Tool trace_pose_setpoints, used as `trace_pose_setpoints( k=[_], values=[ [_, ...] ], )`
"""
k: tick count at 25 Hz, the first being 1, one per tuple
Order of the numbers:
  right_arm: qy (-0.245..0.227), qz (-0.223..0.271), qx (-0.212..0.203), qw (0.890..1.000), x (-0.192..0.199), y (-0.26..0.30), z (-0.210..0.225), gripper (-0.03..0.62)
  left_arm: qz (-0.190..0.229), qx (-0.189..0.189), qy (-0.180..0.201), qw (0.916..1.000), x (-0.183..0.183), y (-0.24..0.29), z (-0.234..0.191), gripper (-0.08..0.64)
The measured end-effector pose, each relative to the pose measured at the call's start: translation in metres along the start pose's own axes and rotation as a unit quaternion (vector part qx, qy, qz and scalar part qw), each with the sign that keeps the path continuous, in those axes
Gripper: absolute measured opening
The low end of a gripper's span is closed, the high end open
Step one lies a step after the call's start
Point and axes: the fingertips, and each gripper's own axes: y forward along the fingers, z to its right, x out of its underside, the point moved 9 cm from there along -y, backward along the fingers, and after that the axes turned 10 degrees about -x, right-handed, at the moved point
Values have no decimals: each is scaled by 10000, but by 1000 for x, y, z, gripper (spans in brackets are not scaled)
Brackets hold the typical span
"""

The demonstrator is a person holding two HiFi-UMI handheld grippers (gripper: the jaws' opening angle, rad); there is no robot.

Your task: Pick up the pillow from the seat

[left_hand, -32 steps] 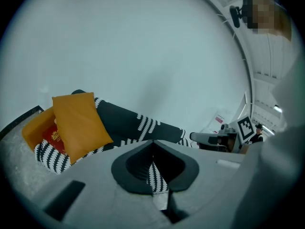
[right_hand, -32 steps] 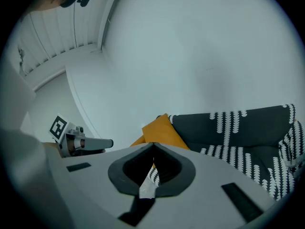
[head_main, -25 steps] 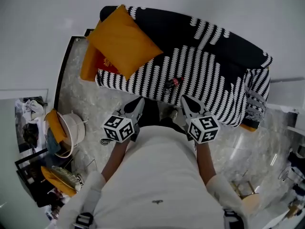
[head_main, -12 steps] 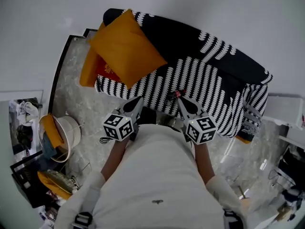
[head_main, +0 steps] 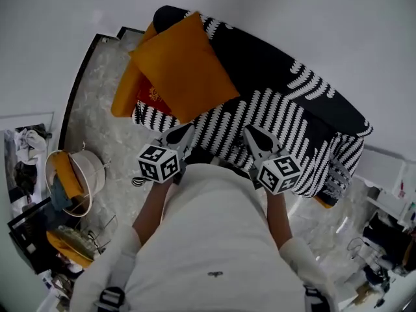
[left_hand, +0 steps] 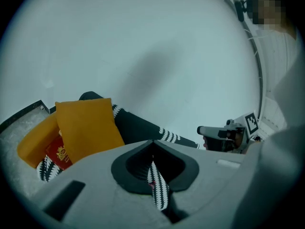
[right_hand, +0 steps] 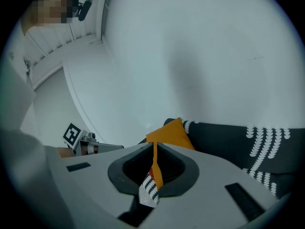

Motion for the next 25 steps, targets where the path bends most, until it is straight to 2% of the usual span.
trace_pose_setpoints(
  k=[5,10,14,19,25],
  values=[
    [-79,-505,-53,9987,-10,41,-1,6,-253,-190,-558,9979,11,16,-53,9],
    [107,-981,75,9951,-7,71,8,9,-522,-5,-821,9953,21,33,-85,9],
    [176,-1234,151,9921,-5,93,16,57,-608,-128,-981,9932,19,39,-116,9],
    [198,-1471,26,9889,-11,124,39,138,-752,-424,-1268,9882,26,47,-157,17],
    [193,-1879,-48,9820,1,156,78,172,-1132,-515,-1279,9840,48,72,-190,110]
  ],
)
